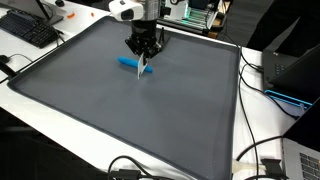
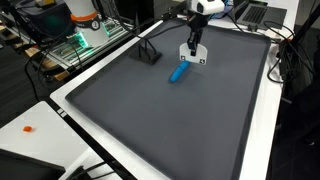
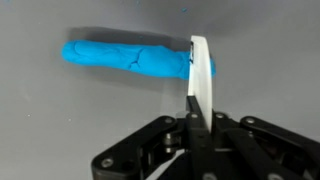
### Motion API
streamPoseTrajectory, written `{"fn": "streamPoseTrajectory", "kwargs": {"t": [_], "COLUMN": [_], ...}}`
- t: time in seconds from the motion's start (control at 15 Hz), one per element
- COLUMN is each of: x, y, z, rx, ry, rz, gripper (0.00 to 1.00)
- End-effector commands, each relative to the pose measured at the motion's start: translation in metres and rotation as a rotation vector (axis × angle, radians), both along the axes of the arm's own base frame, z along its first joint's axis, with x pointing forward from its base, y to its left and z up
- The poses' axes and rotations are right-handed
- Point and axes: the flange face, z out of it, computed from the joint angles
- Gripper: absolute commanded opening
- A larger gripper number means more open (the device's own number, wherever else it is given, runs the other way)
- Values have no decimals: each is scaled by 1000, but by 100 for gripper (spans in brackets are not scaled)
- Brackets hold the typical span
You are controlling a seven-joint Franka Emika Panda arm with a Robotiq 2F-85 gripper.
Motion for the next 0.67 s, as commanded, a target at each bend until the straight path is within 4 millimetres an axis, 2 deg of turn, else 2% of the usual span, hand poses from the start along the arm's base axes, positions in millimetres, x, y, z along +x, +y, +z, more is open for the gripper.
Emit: {"fn": "streamPoseTrajectory", "kwargs": {"t": [0.0, 0.6], "x": [-2, -9], "y": [-2, -7], "z": [-19, -38], "rx": [-23, -31], "ry": [-8, 19], "rz": [36, 37], "gripper": [1, 1]}}
